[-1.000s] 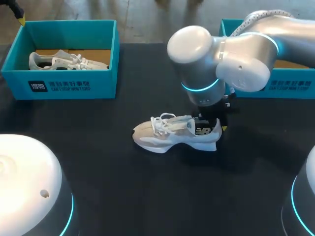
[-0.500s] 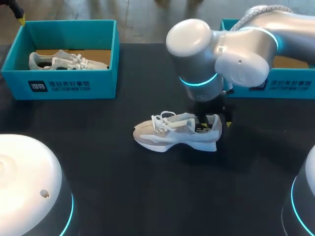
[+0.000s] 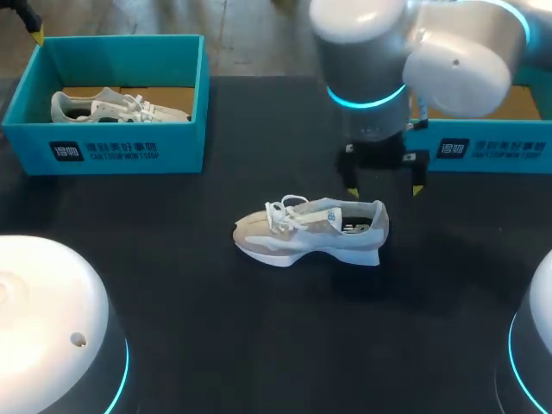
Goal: Take the shoe out of the shoebox, open the shoe tongue, remove and reinsert the insole, then place the shoe into the shoebox
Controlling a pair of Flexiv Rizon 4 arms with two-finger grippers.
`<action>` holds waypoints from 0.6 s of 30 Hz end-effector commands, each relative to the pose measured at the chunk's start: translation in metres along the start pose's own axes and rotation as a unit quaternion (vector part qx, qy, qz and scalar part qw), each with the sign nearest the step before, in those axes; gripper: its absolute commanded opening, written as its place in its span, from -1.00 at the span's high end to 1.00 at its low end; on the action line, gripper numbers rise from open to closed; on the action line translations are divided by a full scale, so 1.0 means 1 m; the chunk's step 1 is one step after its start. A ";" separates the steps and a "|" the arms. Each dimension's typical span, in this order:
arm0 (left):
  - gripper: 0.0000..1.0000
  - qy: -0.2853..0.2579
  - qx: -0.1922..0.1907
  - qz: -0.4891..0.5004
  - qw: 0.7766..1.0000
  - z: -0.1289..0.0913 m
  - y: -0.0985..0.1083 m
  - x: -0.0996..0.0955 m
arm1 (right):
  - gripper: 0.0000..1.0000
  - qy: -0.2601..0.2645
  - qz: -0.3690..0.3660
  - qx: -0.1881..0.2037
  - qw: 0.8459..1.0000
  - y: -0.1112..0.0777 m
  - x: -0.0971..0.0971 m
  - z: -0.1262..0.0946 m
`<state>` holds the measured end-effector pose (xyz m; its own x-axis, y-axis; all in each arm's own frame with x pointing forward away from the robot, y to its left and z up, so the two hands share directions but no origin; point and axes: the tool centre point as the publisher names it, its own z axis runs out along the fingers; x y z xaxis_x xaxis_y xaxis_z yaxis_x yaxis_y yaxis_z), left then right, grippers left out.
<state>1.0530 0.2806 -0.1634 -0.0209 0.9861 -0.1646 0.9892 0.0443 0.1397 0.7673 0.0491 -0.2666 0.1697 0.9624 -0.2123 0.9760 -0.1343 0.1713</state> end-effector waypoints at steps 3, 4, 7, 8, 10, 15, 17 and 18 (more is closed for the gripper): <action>-1.00 0.000 -0.001 0.001 1.000 0.000 -0.001 0.000 | -1.00 0.056 -0.011 0.000 0.998 0.000 -0.018 -0.019; -1.00 0.000 -0.001 0.001 1.000 0.000 -0.001 0.000 | -1.00 0.058 -0.014 0.000 0.998 0.000 -0.019 -0.022; -1.00 0.000 -0.001 0.001 1.000 0.000 -0.001 0.000 | -1.00 0.067 -0.023 0.002 0.997 -0.001 -0.023 -0.029; -1.00 0.000 -0.001 0.001 1.000 0.000 -0.001 0.000 | -1.00 0.075 -0.026 0.002 0.997 -0.002 -0.024 -0.031; -1.00 0.000 -0.001 0.001 1.000 0.000 -0.001 0.000 | -1.00 0.090 -0.033 0.000 0.995 -0.004 -0.026 -0.034; -1.00 0.000 -0.001 0.001 1.000 0.000 -0.001 0.000 | -1.00 0.134 -0.075 -0.021 0.988 -0.007 -0.030 -0.042; -1.00 0.000 -0.001 0.001 1.000 0.000 -0.001 0.000 | -1.00 0.162 -0.100 -0.037 0.981 -0.009 -0.031 -0.047; -1.00 0.000 -0.001 0.001 1.000 0.000 -0.001 0.000 | -1.00 0.179 -0.127 -0.046 0.975 -0.010 -0.032 -0.050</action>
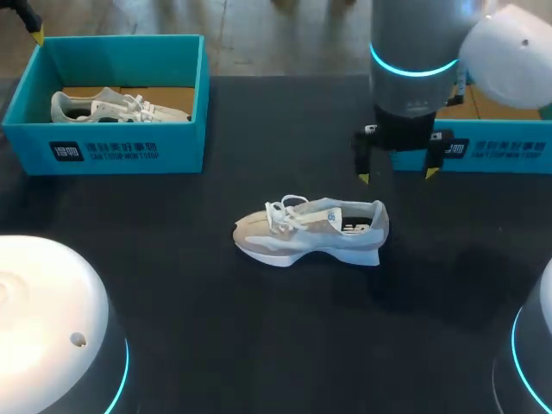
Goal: Take the shoe out of the shoebox, open the shoe tongue, remove and reinsert the insole, then place the shoe into the shoebox
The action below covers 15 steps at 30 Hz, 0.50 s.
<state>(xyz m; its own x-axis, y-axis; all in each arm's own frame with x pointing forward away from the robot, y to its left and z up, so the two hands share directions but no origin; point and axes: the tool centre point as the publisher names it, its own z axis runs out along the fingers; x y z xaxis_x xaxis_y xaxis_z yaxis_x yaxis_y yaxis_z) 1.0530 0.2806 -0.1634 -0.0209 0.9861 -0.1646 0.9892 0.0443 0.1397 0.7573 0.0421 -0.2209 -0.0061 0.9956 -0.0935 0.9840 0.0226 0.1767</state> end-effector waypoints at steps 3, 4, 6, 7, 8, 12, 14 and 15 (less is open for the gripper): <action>-1.00 0.000 -0.001 0.001 1.000 0.000 -0.001 0.000 | -1.00 0.124 -0.098 -0.053 0.986 -0.014 -0.012 -0.014; -1.00 0.000 -0.001 0.001 1.000 0.000 -0.001 0.000 | -1.00 0.133 -0.109 -0.055 0.984 -0.015 -0.013 -0.016; -1.00 0.000 -0.001 0.001 1.000 0.000 -0.001 0.000 | -1.00 0.150 -0.131 -0.059 0.978 -0.016 -0.016 -0.019; -1.00 0.000 -0.001 0.001 1.000 0.000 -0.001 0.000 | -1.00 0.152 -0.143 -0.063 0.976 -0.017 -0.017 -0.021; -1.00 0.000 -0.001 0.001 1.000 0.000 -0.001 0.000 | -1.00 0.155 -0.148 -0.064 0.975 -0.017 -0.018 -0.022; -1.00 0.000 -0.001 0.001 1.000 0.000 -0.001 0.000 | -1.00 0.179 -0.199 -0.062 0.962 -0.021 -0.024 -0.027; -1.00 0.000 -0.001 0.001 1.000 0.000 -0.001 0.000 | -1.00 0.193 -0.216 -0.056 0.956 -0.023 -0.028 -0.028; -1.00 0.000 -0.001 0.001 1.000 0.000 -0.001 0.000 | -1.00 0.210 -0.235 -0.043 0.948 -0.024 -0.030 -0.029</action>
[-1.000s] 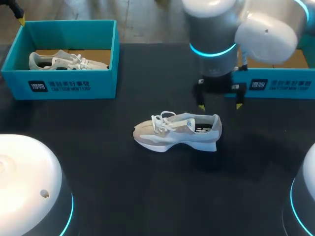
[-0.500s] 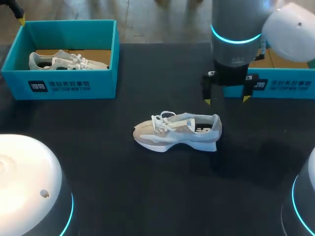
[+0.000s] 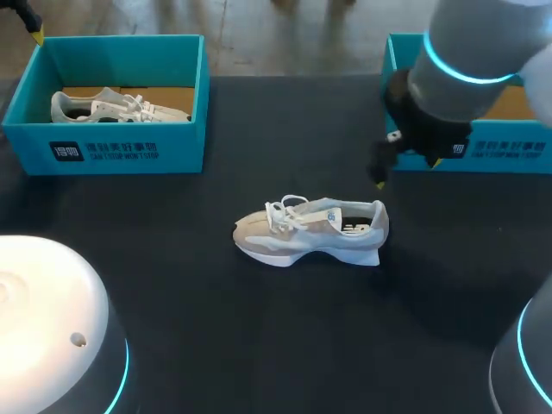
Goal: Take the shoe out of the shoebox, open the shoe tongue, remove and reinsert the insole, then place the shoe into the shoebox
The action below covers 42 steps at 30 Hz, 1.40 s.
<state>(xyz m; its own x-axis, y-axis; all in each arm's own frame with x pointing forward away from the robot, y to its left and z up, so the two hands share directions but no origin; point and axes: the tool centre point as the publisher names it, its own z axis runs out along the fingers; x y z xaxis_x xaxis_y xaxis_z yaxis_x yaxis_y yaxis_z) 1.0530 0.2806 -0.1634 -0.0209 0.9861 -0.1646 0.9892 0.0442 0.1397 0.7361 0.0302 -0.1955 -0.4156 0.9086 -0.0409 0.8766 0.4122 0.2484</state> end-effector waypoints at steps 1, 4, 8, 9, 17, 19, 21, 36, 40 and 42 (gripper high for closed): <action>-1.00 0.000 -0.001 0.001 1.000 0.000 -0.001 0.000 | -1.00 0.153 -0.045 -0.013 0.987 -0.014 -0.012 -0.005; -1.00 0.000 -0.001 0.001 1.000 0.000 -0.001 0.000 | -1.00 0.176 -0.057 -0.004 0.983 -0.014 -0.013 -0.007; -1.00 0.000 -0.001 0.001 1.000 0.000 -0.001 0.000 | -1.00 0.176 -0.057 -0.004 0.983 -0.014 -0.013 -0.007; -1.00 0.000 -0.001 0.001 1.000 0.000 -0.001 0.000 | -1.00 0.176 -0.057 -0.004 0.983 -0.014 -0.013 -0.007; -1.00 0.000 -0.001 0.001 1.000 0.000 -0.001 0.000 | -1.00 0.176 -0.057 -0.004 0.983 -0.014 -0.013 -0.007; -1.00 0.000 -0.001 0.001 1.000 0.000 -0.001 0.000 | -1.00 0.176 -0.057 -0.004 0.983 -0.014 -0.013 -0.007; -1.00 0.000 -0.001 0.001 1.000 0.000 -0.001 0.000 | -1.00 0.176 -0.057 -0.004 0.983 -0.014 -0.013 -0.007; -1.00 0.000 -0.001 0.001 1.000 0.000 -0.001 0.000 | -1.00 0.148 -0.264 -0.132 0.944 -0.015 -0.037 0.025; -1.00 0.000 -0.001 0.001 1.000 0.000 -0.001 0.000 | -1.00 0.168 -0.299 -0.153 0.927 -0.016 -0.050 0.044; -1.00 0.000 -0.001 0.001 1.000 0.000 -0.001 0.000 | -1.00 0.172 -0.305 -0.163 0.922 -0.015 -0.055 0.048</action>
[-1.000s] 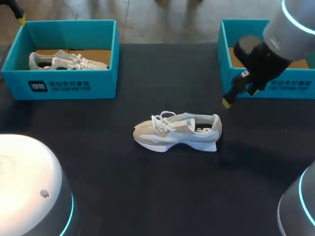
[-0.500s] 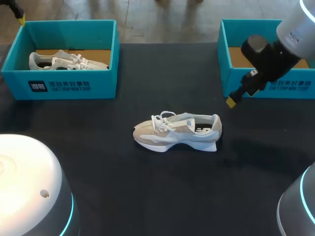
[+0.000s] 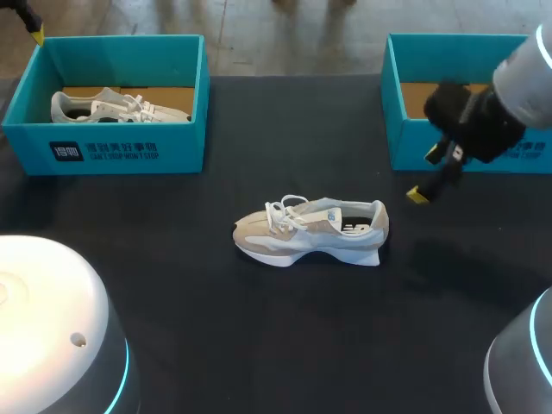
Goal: Take the shoe out of the shoebox, open the shoe tongue, remove and reinsert the insole, then place the shoe into the shoebox
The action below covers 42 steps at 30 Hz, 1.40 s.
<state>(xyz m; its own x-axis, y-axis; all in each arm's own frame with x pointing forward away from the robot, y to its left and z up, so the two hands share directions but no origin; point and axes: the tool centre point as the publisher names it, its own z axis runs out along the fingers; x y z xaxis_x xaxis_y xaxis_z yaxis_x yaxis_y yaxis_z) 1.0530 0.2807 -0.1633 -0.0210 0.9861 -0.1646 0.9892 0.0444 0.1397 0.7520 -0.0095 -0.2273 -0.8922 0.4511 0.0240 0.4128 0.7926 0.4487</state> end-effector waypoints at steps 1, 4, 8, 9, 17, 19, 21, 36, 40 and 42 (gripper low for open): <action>-1.00 0.000 -0.001 0.001 1.000 0.000 -0.001 0.000 | -1.00 0.011 -0.016 -0.064 0.998 -0.015 -0.011 0.010; -1.00 0.000 -0.001 0.001 1.000 0.000 -0.001 0.000 | -1.00 0.016 -0.027 -0.085 0.996 -0.022 -0.023 0.014; -1.00 0.000 -0.001 0.001 1.000 0.000 -0.001 0.000 | -1.00 0.016 -0.027 -0.085 0.996 -0.022 -0.023 0.014; -1.00 0.000 -0.001 0.001 1.000 0.000 -0.001 0.000 | -1.00 0.016 -0.027 -0.085 0.996 -0.022 -0.023 0.014; -1.00 0.000 -0.001 0.001 1.000 0.000 -0.001 0.000 | -1.00 0.016 -0.027 -0.085 0.996 -0.022 -0.023 0.014; -1.00 0.000 -0.001 0.001 1.000 0.000 -0.001 0.000 | -1.00 0.020 -0.051 -0.079 0.995 -0.024 -0.025 0.022; -1.00 0.000 -0.001 0.001 1.000 0.000 -0.001 0.000 | -1.00 0.028 -0.089 -0.110 0.990 -0.034 -0.030 0.037; -1.00 0.000 -0.001 0.001 1.000 0.000 -0.001 0.000 | -1.00 0.063 -0.131 -0.172 0.974 -0.098 -0.077 0.077; -1.00 0.000 -0.001 0.001 1.000 0.000 -0.001 0.000 | -1.00 0.059 -0.132 -0.203 0.968 -0.114 -0.086 0.078; -1.00 0.000 -0.001 0.001 1.000 0.000 -0.001 0.000 | -1.00 0.060 -0.136 -0.222 0.964 -0.123 -0.089 0.078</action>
<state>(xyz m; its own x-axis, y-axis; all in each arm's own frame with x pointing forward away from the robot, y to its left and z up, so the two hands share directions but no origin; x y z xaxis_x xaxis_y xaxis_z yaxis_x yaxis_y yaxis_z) 1.0530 0.2806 -0.1634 -0.0210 0.9861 -0.1647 0.9892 0.0444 0.1397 0.7987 -0.1057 -0.3478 -0.9821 0.1810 -0.0525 0.0840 0.6701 0.7375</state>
